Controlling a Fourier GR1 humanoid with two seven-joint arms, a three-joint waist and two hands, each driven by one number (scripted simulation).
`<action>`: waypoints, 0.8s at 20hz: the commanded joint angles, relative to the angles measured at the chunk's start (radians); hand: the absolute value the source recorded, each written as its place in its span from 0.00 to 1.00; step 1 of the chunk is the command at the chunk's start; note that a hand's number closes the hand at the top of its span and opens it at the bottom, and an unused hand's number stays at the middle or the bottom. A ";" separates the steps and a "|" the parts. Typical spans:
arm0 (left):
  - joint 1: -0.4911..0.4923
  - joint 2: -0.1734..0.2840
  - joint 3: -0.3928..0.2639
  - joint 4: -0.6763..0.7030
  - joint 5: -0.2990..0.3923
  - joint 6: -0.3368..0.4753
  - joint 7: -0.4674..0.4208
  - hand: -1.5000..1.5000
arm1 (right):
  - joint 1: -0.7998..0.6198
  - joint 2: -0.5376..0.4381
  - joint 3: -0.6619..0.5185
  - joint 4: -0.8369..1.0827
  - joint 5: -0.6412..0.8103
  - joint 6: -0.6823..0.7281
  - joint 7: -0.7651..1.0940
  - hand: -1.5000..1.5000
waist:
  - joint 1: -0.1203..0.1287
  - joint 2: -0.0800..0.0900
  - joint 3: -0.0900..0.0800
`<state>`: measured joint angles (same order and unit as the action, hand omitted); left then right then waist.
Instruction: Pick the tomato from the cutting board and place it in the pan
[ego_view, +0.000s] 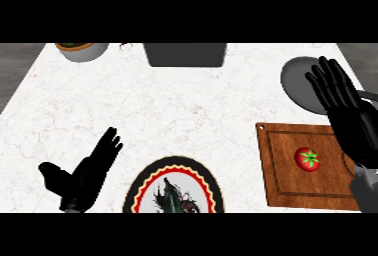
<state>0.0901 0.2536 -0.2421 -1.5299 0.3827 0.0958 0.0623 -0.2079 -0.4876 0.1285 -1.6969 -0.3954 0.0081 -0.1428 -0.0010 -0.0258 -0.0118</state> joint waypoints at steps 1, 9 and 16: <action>-0.005 -0.002 0.010 0.011 -0.008 -0.031 -0.024 0.50 | -0.065 0.003 0.015 0.088 0.121 -0.026 0.006 1.00 | 0.009 0.027 0.012; -0.121 -0.007 -0.025 -0.014 -0.029 -0.026 0.026 0.50 | -0.089 -0.307 0.062 0.294 0.668 -0.250 0.083 0.00 | 0.011 0.042 0.009; -0.109 0.003 -0.008 -0.065 -0.032 -0.026 0.112 0.50 | -0.073 -0.188 0.112 0.319 0.807 -0.315 0.036 0.00 | 0.008 0.025 0.011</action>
<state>-0.0331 0.2484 -0.2573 -1.5702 0.3603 0.0710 0.1494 -0.2600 -0.6694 0.2023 -1.3918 0.3116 -0.3299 -0.1540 0.0055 0.0026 -0.0011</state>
